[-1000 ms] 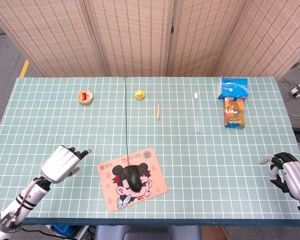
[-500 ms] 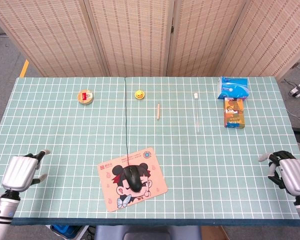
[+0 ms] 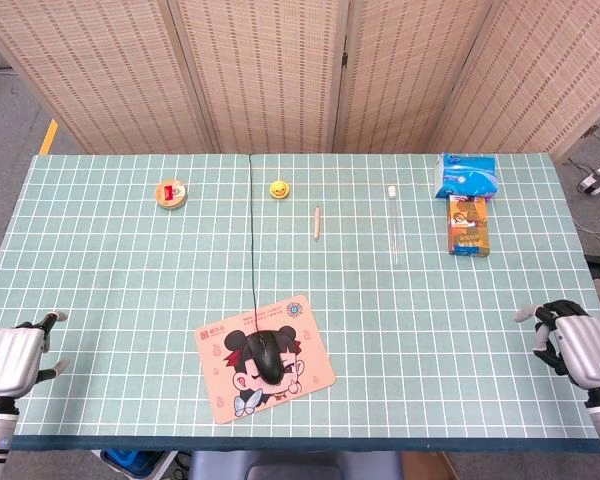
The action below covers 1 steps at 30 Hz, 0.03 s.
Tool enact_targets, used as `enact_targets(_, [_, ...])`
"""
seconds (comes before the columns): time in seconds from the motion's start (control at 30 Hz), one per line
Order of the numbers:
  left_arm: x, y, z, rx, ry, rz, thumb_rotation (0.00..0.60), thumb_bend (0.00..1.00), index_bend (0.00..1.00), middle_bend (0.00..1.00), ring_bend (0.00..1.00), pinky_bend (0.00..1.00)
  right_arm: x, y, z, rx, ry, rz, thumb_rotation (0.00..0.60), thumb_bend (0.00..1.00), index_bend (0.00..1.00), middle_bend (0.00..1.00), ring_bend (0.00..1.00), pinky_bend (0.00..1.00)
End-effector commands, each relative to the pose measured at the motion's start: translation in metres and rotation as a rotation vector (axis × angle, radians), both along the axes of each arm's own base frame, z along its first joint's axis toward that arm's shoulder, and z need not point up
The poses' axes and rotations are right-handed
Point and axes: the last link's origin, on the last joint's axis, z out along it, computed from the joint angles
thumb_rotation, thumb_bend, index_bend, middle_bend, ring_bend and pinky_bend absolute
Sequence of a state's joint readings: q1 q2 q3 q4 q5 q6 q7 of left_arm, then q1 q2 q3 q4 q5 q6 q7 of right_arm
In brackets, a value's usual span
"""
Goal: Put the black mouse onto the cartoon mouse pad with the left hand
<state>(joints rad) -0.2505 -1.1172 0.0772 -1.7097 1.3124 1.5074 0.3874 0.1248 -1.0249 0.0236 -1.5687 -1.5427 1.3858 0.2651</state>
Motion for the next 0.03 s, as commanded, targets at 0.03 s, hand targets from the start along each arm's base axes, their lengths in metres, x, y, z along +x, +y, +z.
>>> enact_targets(0.03, [-0.0023, 0.0005, -0.0007, 0.001, -0.005, 0.007, 0.600, 0.05, 0.41, 0.62, 0.59, 0.80, 0.0005, -0.0002, -0.0004, 0.001, -0.001, 0.001, 0.600, 0.44, 0.42, 0.35, 0.34, 0.27])
